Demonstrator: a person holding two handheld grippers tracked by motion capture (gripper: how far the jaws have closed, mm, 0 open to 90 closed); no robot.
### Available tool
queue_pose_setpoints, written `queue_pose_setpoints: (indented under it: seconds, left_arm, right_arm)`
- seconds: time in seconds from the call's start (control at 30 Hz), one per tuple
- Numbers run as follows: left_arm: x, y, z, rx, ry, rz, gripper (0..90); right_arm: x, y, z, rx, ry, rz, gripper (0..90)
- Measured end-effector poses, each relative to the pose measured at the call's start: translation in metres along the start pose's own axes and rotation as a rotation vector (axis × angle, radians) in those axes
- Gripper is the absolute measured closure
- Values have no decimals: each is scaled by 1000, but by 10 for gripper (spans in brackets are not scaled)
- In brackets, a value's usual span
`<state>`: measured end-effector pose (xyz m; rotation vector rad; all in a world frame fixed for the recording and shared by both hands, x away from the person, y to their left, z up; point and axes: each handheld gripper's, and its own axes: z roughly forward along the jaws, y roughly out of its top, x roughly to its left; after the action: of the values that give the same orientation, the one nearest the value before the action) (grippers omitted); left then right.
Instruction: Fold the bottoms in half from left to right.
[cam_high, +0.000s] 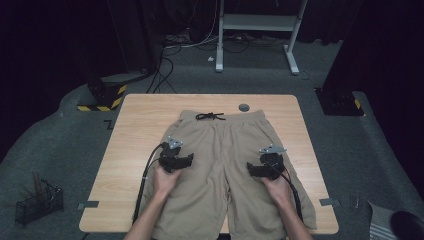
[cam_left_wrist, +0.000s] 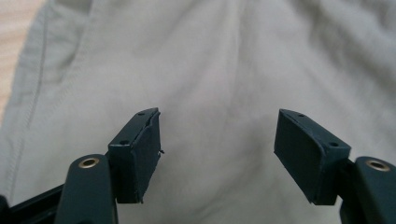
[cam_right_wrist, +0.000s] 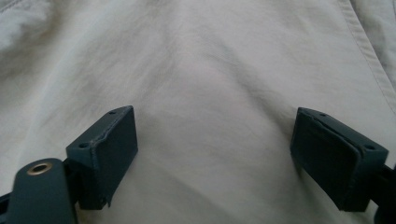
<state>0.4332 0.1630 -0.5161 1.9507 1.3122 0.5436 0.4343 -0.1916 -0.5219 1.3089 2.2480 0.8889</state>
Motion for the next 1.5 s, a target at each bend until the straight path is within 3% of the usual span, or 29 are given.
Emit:
queue_pose_setpoints:
  seconds: [0.07,0.13,0.33,0.53,0.63,0.67,0.7,0.73,0.8,0.87,0.93,1.07,1.2,1.23,1.5]
  left_arm:
    - [0,-5,3,25,18,22,316]
    - [-2,-10,4,1,32,31,313]
    - [-8,-16,-2,2,33,33,308]
    - [-21,-29,-16,5,24,43,287]
    - [-26,-34,-22,7,1,58,294]
    - [-26,-33,-24,13,-18,49,362]
    - [-24,-29,-24,15,-69,23,373]
    - [-24,-29,-24,15,-69,23,355]
    - [-21,-20,-22,0,-41,39,336]
    - [-17,-11,-17,-10,-29,41,315]
    - [-9,2,-8,-10,-9,18,310]
    - [-2,8,0,-11,12,-1,310]
    - [1,2,10,21,12,-5,306]
    - [-1,-2,11,0,28,26,310]
    - [-10,-10,4,-1,40,57,310]
  right_arm:
    - [0,-1,0,-6,-3,2,146]
    - [0,-4,-1,-22,-3,0,149]
    - [3,-8,-5,-24,-9,7,152]
    - [13,-23,-19,-25,-14,9,160]
    - [17,-31,-28,-27,-4,4,174]
    - [16,-31,-32,-7,4,-2,261]
    - [15,-29,-33,-5,0,-6,296]
    - [15,-29,-33,-5,0,-6,296]
    - [12,-23,-33,-35,-5,0,302]
    - [5,-6,-28,-63,17,37,305]
    - [3,3,-21,-61,9,42,307]
    - [4,11,-9,-64,-1,35,318]
    - [9,10,3,-41,-1,17,324]
    - [11,6,6,-42,-9,3,325]
    - [14,-5,-3,-55,-14,1,325]
